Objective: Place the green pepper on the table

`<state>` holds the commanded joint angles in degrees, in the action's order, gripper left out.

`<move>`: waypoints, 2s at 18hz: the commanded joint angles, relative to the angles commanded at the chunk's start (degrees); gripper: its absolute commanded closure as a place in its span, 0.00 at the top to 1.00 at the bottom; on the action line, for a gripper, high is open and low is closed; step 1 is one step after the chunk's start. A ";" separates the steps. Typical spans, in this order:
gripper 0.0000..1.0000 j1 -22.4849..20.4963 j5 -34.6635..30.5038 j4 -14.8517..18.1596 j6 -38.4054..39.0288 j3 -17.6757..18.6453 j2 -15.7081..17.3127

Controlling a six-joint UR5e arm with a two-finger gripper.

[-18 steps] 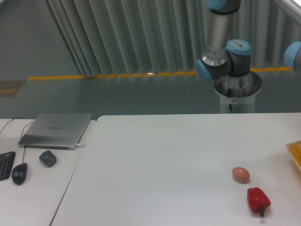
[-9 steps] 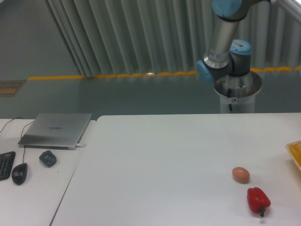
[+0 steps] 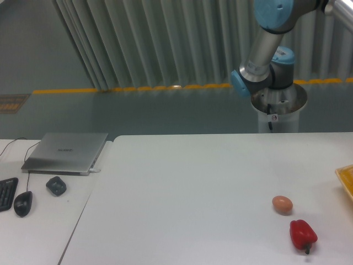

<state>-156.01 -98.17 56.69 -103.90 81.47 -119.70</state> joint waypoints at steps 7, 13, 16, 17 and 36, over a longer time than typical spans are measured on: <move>1.00 1.58 -5.26 0.09 2.82 0.62 -1.14; 1.00 1.93 -5.98 0.09 5.46 0.70 -2.02; 1.00 1.93 -5.98 0.09 5.73 0.62 -2.29; 1.00 1.93 -5.98 0.00 5.82 0.62 -2.55; 0.59 1.67 -1.86 10.71 8.45 -0.97 2.62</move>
<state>-154.34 -100.04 67.40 -95.46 80.51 -117.08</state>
